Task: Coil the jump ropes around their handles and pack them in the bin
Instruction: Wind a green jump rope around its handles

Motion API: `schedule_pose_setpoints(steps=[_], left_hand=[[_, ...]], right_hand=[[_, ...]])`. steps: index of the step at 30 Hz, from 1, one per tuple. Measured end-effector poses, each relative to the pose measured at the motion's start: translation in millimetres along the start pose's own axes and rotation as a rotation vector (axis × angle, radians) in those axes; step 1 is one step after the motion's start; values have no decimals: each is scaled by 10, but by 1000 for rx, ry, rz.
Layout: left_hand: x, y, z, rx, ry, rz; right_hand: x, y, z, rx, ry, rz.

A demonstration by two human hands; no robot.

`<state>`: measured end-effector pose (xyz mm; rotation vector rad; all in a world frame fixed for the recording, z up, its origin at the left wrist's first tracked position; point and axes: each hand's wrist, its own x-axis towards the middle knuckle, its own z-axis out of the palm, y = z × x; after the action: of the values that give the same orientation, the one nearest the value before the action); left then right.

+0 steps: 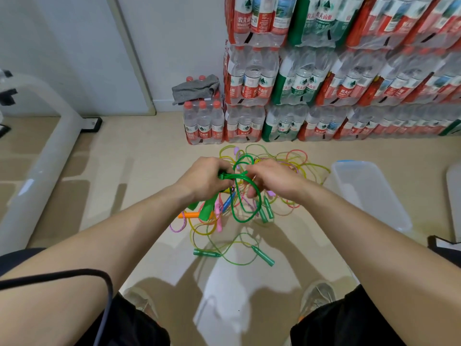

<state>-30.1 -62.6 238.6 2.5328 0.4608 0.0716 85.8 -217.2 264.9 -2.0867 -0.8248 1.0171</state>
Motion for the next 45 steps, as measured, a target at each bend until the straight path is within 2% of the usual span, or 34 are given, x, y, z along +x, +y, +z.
schedule_pose_setpoints(steps=[3,8,10,16,18,19,22,23,27,31,33,37,45], left_hand=[[-12,31,35,52,-5,34],[-48,78,77,70,-40,83],[-56,77,94,68,-56,92],[-16,-26,65,37,-56,-2],[-6,-83,39,27,-40,-24],[1,-101,21,15,-26,-33],[22,-106,-22,10,4,-19],[25,-98,-34,15,6,-12],[22,-55,-33,103,-12,49],[-11,44,35,150,-38,139],[-33,77,72,152,-47,178],[-60,78,107,98,-31,203],[-13,-93,53,73,-16,69]], right_hand=[[21,6,165,-206,18,2],[43,5,258,-295,91,33],[50,-56,223,-148,129,-12],[46,-124,-111,742,309,-47],[45,-71,-242,843,354,-25],[44,-35,-292,783,371,-13],[21,56,-342,370,327,21],[8,62,-333,309,282,44],[-35,-3,-232,327,62,127],[-33,-83,-63,-15,-75,60],[-10,-58,57,-82,-107,49],[40,-16,171,-293,23,-31],[33,-29,-135,195,380,-83]])
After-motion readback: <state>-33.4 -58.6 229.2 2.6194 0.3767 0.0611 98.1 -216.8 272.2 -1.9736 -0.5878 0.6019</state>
